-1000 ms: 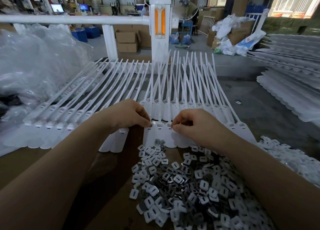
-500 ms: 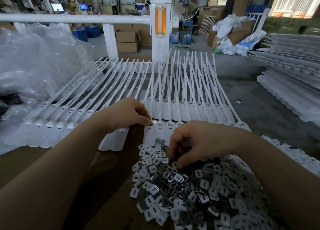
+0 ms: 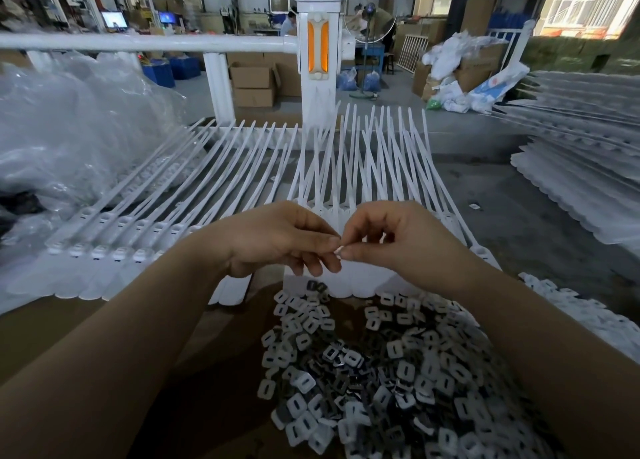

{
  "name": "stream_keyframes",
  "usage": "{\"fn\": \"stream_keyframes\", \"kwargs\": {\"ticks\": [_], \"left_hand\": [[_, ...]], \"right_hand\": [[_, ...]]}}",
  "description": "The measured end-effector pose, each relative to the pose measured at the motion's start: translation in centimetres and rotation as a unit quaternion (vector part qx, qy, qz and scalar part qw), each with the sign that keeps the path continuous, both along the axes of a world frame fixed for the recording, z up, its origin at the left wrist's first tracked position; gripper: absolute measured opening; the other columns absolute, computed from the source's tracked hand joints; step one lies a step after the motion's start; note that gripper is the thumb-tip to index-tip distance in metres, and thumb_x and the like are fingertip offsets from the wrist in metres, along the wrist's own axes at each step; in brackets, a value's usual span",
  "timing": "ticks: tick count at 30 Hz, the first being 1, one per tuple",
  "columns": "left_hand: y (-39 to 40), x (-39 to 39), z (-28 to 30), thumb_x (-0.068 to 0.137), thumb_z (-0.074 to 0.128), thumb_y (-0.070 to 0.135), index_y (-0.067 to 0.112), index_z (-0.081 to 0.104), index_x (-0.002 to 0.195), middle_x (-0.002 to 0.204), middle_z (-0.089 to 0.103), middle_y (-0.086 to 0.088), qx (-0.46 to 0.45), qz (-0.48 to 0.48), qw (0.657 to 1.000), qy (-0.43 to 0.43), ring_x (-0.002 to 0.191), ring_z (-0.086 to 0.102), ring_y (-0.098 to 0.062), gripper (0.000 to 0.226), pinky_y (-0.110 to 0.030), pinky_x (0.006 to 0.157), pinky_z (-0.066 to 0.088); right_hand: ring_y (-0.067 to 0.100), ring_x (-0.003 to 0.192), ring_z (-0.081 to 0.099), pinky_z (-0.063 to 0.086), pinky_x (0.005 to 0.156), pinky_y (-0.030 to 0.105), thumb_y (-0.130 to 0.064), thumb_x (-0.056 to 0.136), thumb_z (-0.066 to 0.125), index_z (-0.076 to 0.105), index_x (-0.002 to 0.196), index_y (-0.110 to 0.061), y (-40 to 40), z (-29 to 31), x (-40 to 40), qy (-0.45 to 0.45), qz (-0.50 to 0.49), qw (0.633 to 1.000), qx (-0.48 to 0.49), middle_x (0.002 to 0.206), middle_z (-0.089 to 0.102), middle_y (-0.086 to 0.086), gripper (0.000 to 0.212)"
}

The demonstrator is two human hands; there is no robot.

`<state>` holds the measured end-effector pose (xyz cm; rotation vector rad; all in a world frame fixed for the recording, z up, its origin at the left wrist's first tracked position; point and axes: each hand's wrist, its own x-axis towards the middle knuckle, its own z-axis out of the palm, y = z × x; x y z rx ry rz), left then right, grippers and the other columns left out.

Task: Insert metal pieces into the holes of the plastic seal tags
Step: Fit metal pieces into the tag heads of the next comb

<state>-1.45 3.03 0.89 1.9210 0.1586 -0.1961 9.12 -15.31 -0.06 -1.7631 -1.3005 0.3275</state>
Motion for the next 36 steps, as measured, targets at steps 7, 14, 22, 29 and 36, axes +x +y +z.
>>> {"fn": "stream_keyframes", "kwargs": {"ticks": [7,14,22,29,36], "left_hand": [[0.6,0.1,0.2,0.074,0.073,0.025,0.021,0.078,0.079,0.081,0.072,0.001,-0.116,-0.005,0.993,0.024,0.067,0.063,-0.005,0.008,-0.015,0.061,0.049],[0.9,0.2,0.5,0.074,0.076,0.018,0.015,0.075,0.079,0.079,0.073,-0.004,-0.065,0.095,0.993,0.009,0.064,0.064,-0.006,0.006,-0.015,0.058,0.05],[1.7,0.2,-0.3,0.092,0.065,0.014,0.012,0.072,0.086,0.063,0.067,0.007,0.172,0.186,0.967,0.004,0.053,0.057,-0.001,0.01,-0.017,0.056,0.046],[1.4,0.3,-0.5,0.092,0.066,0.019,0.015,0.075,0.092,0.09,0.073,-0.003,0.23,0.171,0.957,0.041,0.089,0.066,-0.019,0.01,-0.026,0.07,0.05],[1.6,0.0,-0.3,0.09,0.069,0.018,0.011,0.076,0.094,0.092,0.074,-0.004,0.213,0.166,0.961,0.057,0.092,0.068,-0.018,0.011,-0.026,0.079,0.053]], "right_hand": [[0.003,0.062,0.049,0.039,0.06,0.009,-0.013,0.077,0.079,0.068,0.075,-0.031,0.3,0.0,-0.2,-0.038,-0.009,0.997,0.07,0.077,0.067,-0.015,0.021],[0.004,0.062,0.055,0.042,0.057,0.008,-0.021,0.083,0.073,0.065,0.08,-0.036,0.7,-0.8,0.5,-0.061,-0.092,0.994,0.003,0.08,0.066,-0.018,0.017],[-0.015,0.068,0.054,0.036,0.055,0.008,-0.03,0.087,0.067,0.062,0.08,-0.038,0.9,-1.7,0.8,-0.085,-0.103,0.982,-0.136,0.078,0.063,-0.018,0.012],[-0.015,0.064,0.053,0.036,0.052,0.007,-0.03,0.089,0.066,0.063,0.084,-0.037,0.8,-1.7,0.7,-0.091,-0.099,0.981,-0.141,0.078,0.062,-0.018,0.009],[-0.017,0.065,0.052,0.035,0.054,0.007,-0.031,0.089,0.066,0.063,0.084,-0.038,0.7,-1.8,0.8,-0.084,-0.098,0.981,-0.145,0.079,0.063,-0.017,0.009]]}}
